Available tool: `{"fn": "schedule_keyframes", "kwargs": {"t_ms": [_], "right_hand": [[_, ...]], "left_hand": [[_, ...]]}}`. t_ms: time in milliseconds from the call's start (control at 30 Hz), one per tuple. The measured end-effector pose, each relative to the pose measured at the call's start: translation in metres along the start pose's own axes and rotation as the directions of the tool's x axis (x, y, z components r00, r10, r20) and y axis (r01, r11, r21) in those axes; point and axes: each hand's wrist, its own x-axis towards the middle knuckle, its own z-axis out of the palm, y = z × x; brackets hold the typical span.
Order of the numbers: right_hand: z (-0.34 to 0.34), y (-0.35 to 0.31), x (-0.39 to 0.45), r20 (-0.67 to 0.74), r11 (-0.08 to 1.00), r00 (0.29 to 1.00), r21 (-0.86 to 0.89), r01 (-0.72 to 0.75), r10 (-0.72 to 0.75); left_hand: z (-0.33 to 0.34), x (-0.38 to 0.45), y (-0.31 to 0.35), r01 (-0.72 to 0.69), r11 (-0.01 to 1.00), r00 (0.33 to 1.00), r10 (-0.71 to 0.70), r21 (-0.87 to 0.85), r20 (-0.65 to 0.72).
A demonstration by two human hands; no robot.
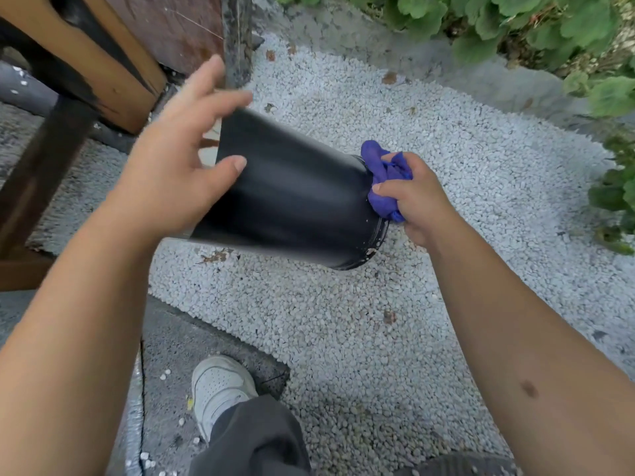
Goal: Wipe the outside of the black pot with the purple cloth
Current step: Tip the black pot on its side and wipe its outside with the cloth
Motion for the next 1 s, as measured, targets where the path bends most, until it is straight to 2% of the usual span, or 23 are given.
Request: {"fn": "schedule_keyframes", "kwargs": {"t_ms": [167, 233, 300, 367, 433, 600, 767, 867, 1000], "right_hand": [[0.009, -0.014, 0.004, 0.036, 1.0, 0.999, 0.0, 0.001, -0.001], [0.009, -0.016, 0.002, 0.065, 0.999, 0.998, -0.039, 0.02, -0.017], [0.006, -0.016, 0.002, 0.061, 0.992, 0.998, -0.125, 0.022, -0.014], [0.005, -0.014, 0.002, 0.041, 0.972, 0.999, -0.235, 0.017, -0.008], [0.006, -0.014, 0.002, 0.058, 0.945, 0.998, -0.326, 0.031, -0.013], [0.01, -0.018, -0.002, 0.087, 0.87, 0.995, -0.485, 0.084, -0.047], [0.016, -0.014, -0.008, 0.085, 0.856, 0.989, -0.495, 0.148, -0.121], [0.011, -0.015, -0.008, 0.118, 0.853, 0.984, -0.491, 0.177, -0.136], [0.008, -0.014, -0.018, 0.13, 0.798, 0.974, -0.559, 0.226, -0.185]], "left_hand": [[-0.005, 0.013, 0.004, 0.105, 0.991, 0.993, -0.101, 0.08, -0.059], [-0.004, 0.011, 0.007, 0.092, 0.979, 0.995, -0.083, 0.183, -0.055], [0.0, 0.003, 0.011, 0.03, 0.928, 0.996, -0.06, 0.371, 0.068], [0.001, -0.009, 0.017, 0.017, 0.837, 0.96, -0.167, 0.547, 0.226], [0.003, -0.016, 0.016, 0.015, 0.741, 0.936, -0.247, 0.671, 0.251], [0.0, -0.005, 0.007, 0.093, 0.746, 0.937, -0.289, 0.659, 0.195], [0.0, 0.005, 0.007, 0.059, 0.759, 0.944, -0.253, 0.649, 0.21], [0.006, 0.014, 0.012, 0.08, 0.748, 0.929, -0.296, 0.659, 0.222], [0.008, 0.03, 0.017, 0.099, 0.722, 0.898, -0.361, 0.685, 0.251]]}}
